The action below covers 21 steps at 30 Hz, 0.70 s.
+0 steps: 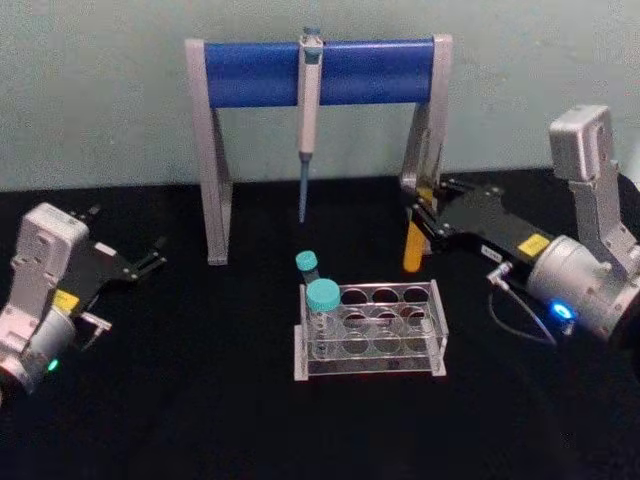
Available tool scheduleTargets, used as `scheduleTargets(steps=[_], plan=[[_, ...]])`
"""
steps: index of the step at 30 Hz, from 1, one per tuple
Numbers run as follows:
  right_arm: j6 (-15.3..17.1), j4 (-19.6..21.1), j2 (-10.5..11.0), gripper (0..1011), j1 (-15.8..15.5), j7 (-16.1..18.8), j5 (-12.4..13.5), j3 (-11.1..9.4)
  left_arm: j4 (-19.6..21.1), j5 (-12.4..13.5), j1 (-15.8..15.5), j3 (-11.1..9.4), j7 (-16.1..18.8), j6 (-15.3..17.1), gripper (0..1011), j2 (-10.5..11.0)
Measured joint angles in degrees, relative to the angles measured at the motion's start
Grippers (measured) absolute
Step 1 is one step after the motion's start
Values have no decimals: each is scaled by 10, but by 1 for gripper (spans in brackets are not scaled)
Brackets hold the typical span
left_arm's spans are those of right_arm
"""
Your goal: Pick up the test tube from the test tube rack, shake it, then place it back into the test tube rack.
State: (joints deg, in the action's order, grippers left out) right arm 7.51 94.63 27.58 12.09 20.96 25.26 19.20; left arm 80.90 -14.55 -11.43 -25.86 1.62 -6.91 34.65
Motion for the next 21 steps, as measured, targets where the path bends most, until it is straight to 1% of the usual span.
scheduleTargets(steps=[2,7,12,16,17,19,21], plan=[[8,16,11,225,-14,8,5,-3,0,0,0,0,0,0,1001,0],[17,32,20,225,-26,24,20,-2,0,0,0,0,0,0,1001,0],[19,33,18,225,-23,40,36,8,0,0,0,0,0,0,1001,0],[9,21,4,225,-10,44,43,20,0,0,0,0,0,0,1001,0],[0,14,-4,225,-4,39,43,23,0,0,0,0,0,0,1001,0],[-9,7,-13,225,1,32,41,26,0,0,0,0,0,0,1001,0],[-23,-3,-25,225,8,17,30,27,0,0,0,0,0,0,1001,0]])
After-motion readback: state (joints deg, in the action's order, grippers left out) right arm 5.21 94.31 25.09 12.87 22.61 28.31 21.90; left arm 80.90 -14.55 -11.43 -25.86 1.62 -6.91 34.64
